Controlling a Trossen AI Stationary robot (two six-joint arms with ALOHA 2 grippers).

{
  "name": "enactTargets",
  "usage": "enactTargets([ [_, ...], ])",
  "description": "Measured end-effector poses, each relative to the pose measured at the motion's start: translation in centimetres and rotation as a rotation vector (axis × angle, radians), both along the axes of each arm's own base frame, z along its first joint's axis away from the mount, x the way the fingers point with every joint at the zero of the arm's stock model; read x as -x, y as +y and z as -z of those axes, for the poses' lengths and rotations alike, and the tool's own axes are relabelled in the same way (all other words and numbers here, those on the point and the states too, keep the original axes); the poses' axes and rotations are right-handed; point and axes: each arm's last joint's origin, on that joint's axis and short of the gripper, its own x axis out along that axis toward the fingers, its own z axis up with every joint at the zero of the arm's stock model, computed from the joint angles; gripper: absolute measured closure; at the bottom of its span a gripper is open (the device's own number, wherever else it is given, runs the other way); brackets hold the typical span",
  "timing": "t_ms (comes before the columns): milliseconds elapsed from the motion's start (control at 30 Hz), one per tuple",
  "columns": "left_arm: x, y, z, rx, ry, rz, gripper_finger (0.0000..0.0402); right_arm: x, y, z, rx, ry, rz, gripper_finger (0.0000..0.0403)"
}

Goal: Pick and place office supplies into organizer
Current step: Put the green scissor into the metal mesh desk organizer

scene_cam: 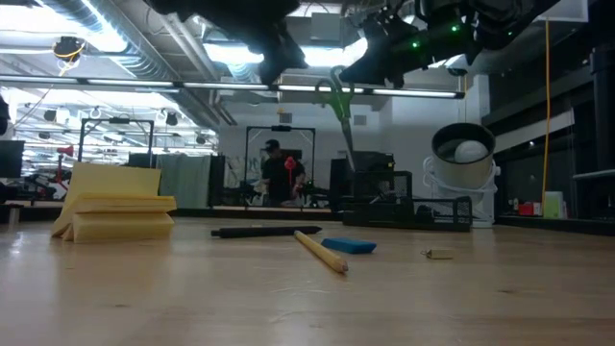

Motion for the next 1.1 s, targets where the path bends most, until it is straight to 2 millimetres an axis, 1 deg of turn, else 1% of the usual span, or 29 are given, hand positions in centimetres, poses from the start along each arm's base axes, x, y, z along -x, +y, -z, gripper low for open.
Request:
enactTargets([
  [100, 1.1, 0.4, -0.4, 0.107, -0.03, 0.038, 0.0317, 0.2, -0.5, 0.0, 0.015, 0.008, 0.014, 0.0363],
  [233, 2.3, 1.3, -0.6, 0.278, -0.052, 0.145, 0.033, 0.6, -0.8, -0.3, 0.054, 0.018, 0.021, 0.0363],
  [333, 2.9, 2.1, -0.7, 0.401, -0.081, 0.228, 0.0342, 1.3, -1.0, -1.1, 0.07, -0.004, 0.035, 0.0363],
  [433, 3.1, 2.8, -0.5, 0.475, -0.084, 0.285, 0.0356, 2.2, -1.0, -2.2, 0.085, -0.033, 0.052, 0.0363],
  [533, 3.3, 3.3, -0.5, 0.499, -0.092, 0.302, 0.0372, 3.2, -1.0, -2.7, 0.081, -0.013, 0.104, 0.0363],
  [633, 3.4, 3.5, -0.5, 0.501, -0.097, 0.292, 0.0391, 4.0, -0.9, -2.7, 0.051, 0.037, 0.169, 0.0363],
  [700, 3.4, 3.7, -0.5, 0.506, -0.105, 0.282, 0.0398, 4.3, -1.0, -2.5, 0.026, 0.052, 0.205, 0.0363],
  [833, 3.5, 4.0, -0.4, 0.513, -0.119, 0.27, 0.0399, 4.3, -1.0, -2.5, 0.014, 0.05, 0.235, 0.0363],
  [1000, 3.7, 3.9, 0.9, 0.509, -0.126, 0.273, 0.04, 4.4, -1.1, -2.4, 0.018, 0.044, 0.267, 0.0363],
  [1100, 3.9, 3.9, 1.8, 0.495, -0.15, 0.277, 0.0399, 4.6, -1.0, -1.2, 0.009, -0.009, 0.296, 0.0363],
])
